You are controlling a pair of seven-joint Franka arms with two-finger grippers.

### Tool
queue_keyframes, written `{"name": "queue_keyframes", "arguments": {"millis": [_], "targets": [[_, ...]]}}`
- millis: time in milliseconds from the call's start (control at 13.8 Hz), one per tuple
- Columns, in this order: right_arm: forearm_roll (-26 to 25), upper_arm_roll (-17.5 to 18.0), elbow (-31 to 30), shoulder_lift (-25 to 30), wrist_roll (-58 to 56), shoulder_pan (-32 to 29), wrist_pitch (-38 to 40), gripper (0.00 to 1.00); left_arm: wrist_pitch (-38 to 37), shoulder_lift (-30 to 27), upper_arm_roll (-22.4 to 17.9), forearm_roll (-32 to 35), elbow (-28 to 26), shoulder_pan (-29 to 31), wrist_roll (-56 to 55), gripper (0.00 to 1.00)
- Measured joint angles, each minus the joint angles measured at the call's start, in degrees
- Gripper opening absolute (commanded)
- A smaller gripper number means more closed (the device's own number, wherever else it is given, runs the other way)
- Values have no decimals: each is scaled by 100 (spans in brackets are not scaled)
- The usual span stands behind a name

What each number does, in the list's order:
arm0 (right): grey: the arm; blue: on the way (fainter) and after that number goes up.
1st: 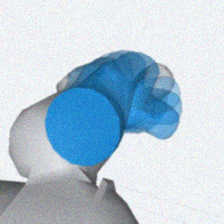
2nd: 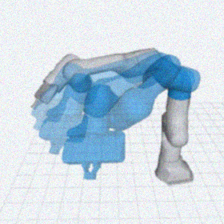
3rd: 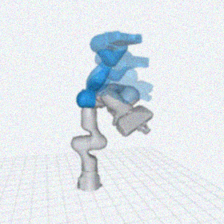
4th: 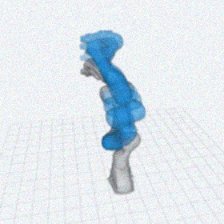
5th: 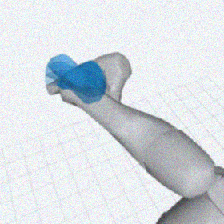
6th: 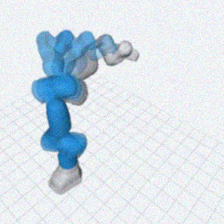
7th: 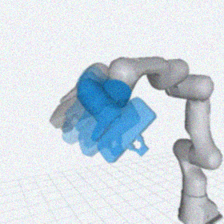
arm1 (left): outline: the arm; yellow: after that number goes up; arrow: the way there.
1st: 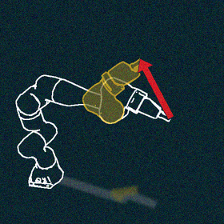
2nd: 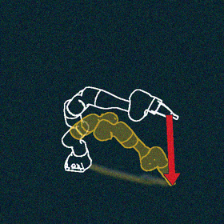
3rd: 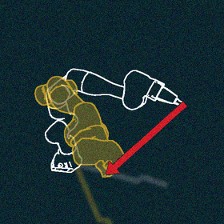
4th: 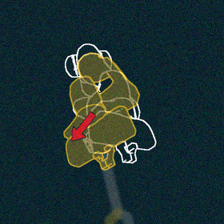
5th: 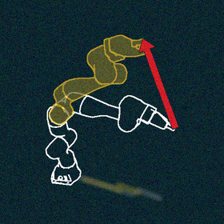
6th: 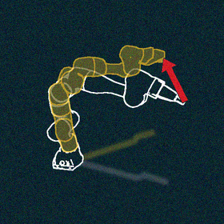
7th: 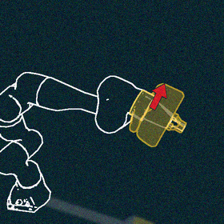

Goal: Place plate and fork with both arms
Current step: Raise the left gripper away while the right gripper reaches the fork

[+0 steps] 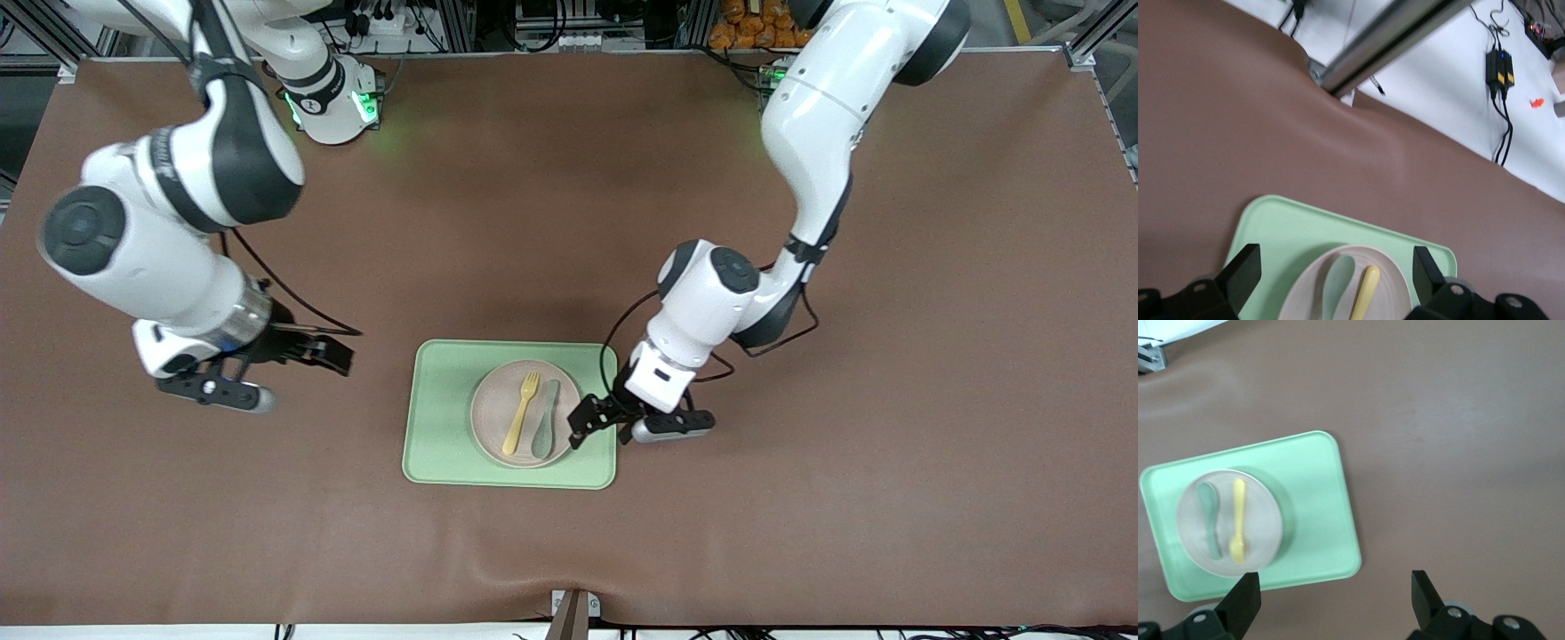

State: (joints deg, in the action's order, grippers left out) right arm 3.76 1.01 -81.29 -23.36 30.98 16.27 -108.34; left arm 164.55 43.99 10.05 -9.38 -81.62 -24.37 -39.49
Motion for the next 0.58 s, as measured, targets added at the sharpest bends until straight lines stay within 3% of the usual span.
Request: {"name": "queue_keyframes", "arguments": {"millis": [217, 579], "targets": [[0, 0, 617, -717, 742, 375, -288, 100, -1102, -651, -25, 0, -153, 492, 70, 100], [-118, -17, 1126, -1725, 1375, 867, -928, 89, -2942, -1453, -56, 33, -269, 1454, 817, 100]]}}
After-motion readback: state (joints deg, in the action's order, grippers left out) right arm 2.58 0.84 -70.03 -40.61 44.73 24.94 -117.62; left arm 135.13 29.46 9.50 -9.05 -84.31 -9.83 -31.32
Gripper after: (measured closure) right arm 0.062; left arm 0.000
